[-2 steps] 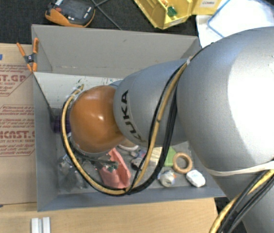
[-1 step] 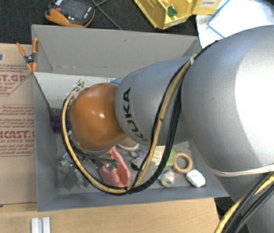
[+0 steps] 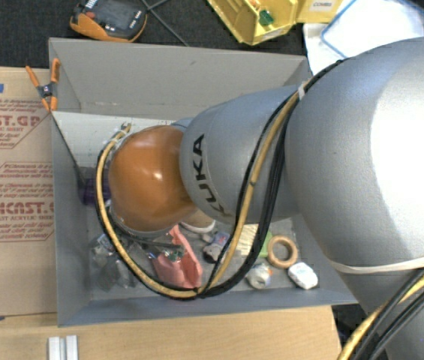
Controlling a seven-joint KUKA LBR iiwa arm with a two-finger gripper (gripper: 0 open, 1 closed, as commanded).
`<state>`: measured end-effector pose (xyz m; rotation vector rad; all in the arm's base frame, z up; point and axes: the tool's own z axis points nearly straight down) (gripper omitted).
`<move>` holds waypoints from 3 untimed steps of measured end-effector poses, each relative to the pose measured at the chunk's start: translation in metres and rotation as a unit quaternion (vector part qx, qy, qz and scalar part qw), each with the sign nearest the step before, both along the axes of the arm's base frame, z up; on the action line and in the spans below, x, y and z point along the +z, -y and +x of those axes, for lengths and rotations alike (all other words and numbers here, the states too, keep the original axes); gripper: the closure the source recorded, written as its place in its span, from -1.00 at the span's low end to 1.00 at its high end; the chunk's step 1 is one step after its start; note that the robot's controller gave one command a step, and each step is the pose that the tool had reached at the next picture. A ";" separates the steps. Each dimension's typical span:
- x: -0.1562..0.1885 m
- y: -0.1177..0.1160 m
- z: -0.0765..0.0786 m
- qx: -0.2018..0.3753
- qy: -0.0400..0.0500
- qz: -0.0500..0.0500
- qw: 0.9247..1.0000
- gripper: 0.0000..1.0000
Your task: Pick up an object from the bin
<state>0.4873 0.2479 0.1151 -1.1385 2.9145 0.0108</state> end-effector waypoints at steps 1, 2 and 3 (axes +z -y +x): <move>0.002 -0.001 0.000 0.000 0.000 0.001 1.000 1.00; 0.005 -0.001 0.000 0.000 0.001 0.002 1.000 1.00; 0.032 -0.002 0.000 0.000 0.001 0.002 1.000 1.00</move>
Offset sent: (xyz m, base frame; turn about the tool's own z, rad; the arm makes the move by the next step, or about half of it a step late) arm 0.0000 0.0001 0.0055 -0.0004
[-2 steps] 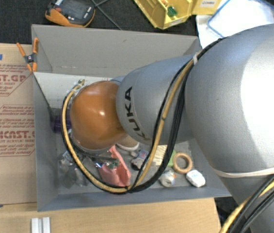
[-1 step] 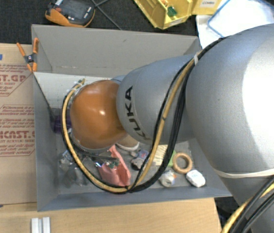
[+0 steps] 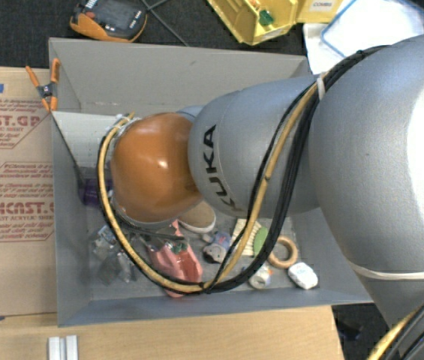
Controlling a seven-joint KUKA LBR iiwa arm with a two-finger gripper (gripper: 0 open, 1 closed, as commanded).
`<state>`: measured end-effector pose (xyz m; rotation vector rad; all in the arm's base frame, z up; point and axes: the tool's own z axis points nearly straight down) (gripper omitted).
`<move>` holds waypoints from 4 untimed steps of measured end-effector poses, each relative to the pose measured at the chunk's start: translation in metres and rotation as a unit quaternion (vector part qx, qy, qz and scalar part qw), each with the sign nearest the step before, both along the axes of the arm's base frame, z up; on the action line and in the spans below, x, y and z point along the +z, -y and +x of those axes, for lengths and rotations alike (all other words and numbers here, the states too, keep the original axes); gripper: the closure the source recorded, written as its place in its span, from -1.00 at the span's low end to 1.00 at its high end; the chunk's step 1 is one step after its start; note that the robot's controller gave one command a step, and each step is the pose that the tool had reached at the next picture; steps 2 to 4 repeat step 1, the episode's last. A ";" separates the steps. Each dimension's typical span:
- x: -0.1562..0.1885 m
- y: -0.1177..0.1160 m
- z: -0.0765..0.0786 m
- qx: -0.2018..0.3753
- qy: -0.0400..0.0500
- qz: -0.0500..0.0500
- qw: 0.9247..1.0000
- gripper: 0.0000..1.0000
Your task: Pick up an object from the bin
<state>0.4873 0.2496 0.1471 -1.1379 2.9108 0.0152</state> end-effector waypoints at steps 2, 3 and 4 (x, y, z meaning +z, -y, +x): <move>0.018 0.000 -0.001 0.000 -0.001 0.000 1.000 1.00; 0.018 0.000 -0.001 0.000 -0.001 0.000 1.000 1.00; 0.018 0.000 -0.001 0.000 -0.001 0.000 1.000 1.00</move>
Offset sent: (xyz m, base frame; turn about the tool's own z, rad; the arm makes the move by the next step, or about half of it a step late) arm -0.0009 -0.0004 0.0410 0.0001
